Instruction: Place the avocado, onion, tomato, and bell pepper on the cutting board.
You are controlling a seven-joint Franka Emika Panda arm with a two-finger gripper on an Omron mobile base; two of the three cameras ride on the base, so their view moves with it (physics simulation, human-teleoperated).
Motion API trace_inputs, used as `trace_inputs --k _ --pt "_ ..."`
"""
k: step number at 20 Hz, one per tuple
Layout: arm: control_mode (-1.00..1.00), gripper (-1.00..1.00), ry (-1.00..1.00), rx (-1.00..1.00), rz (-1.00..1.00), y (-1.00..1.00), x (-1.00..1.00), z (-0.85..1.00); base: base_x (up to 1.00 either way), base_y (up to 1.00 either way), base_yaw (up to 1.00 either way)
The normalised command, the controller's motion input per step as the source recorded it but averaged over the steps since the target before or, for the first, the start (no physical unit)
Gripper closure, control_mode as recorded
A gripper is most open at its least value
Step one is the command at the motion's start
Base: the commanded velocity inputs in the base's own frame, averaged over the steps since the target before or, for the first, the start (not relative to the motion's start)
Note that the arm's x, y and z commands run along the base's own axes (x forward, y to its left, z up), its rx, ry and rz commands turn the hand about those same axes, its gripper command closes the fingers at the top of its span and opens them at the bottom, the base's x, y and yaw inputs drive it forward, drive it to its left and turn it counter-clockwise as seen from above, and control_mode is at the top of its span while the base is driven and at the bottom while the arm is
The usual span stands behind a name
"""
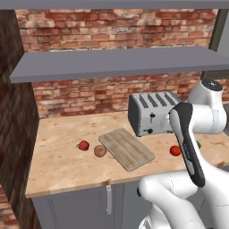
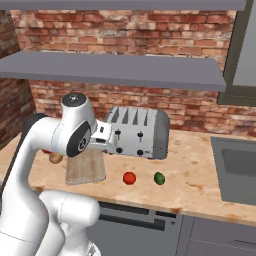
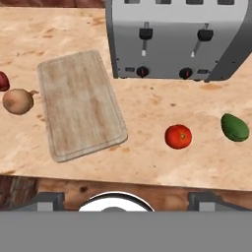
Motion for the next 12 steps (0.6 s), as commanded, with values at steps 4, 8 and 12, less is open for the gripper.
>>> trace_inputs --k 4,8,12 --pt "-1.00 -1.00 0.07 -0.03 0.00 -0.23 0.16 -0.06 0.00 0.00 0.00" --pt "-1.00 -1.00 0.06 0.00 0.00 -0.07 0.34 -0.02 0.00 0.00 0.00" --pt "-1.00 -1.00 0.06 0.00 0.00 -0.03 0.45 -0.04 0.00 0.00 0.00"
